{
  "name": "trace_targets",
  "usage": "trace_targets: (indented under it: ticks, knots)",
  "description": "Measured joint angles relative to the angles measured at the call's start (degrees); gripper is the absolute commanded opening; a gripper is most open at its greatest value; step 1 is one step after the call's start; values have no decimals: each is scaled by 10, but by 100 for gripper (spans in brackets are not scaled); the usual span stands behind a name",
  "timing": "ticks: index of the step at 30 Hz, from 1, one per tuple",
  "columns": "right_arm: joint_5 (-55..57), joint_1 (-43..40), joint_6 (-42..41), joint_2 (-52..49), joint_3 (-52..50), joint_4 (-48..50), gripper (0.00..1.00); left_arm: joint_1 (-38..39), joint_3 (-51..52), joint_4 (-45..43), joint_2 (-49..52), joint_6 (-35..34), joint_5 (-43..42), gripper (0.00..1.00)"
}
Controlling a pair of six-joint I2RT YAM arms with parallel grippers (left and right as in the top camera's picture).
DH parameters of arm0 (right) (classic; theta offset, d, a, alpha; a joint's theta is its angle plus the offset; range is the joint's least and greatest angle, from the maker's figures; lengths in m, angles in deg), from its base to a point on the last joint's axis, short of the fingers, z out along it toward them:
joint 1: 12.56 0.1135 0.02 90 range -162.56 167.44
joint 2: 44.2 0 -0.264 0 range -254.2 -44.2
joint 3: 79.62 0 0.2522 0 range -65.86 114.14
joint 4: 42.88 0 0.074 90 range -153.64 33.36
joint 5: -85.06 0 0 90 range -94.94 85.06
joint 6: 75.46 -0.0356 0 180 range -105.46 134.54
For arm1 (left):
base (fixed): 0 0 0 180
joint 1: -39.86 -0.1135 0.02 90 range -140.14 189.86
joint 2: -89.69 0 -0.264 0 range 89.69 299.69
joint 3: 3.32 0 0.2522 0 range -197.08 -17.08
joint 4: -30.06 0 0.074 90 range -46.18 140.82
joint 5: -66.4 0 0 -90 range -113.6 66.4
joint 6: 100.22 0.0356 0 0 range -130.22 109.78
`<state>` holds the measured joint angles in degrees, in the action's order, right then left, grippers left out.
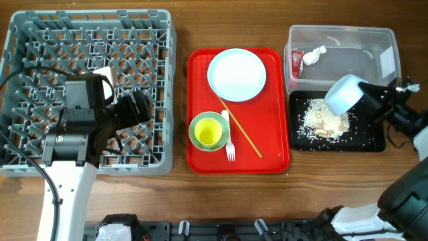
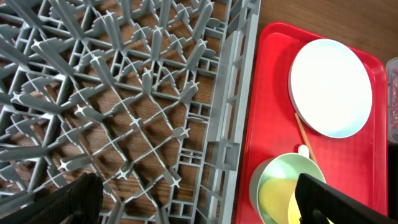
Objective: Sort waste into correct bins and load items into the dishwasher rack
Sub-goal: 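Tip the blue bowl over the black tray to dump the rice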
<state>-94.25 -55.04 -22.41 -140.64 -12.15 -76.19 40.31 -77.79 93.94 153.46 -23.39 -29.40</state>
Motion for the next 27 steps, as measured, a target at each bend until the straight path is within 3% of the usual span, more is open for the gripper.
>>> trace_targets:
  ticks: [9,20,27]
  knots:
    - [91,101,84,10,0,-62,4,0,0,0,0,0,0,100]
    - [352,274,174,237,0,-77,4,0,0,5,0,0,0,100]
    - [482,381,208,283,0,-76,4,0,0,5,0,0,0,100]
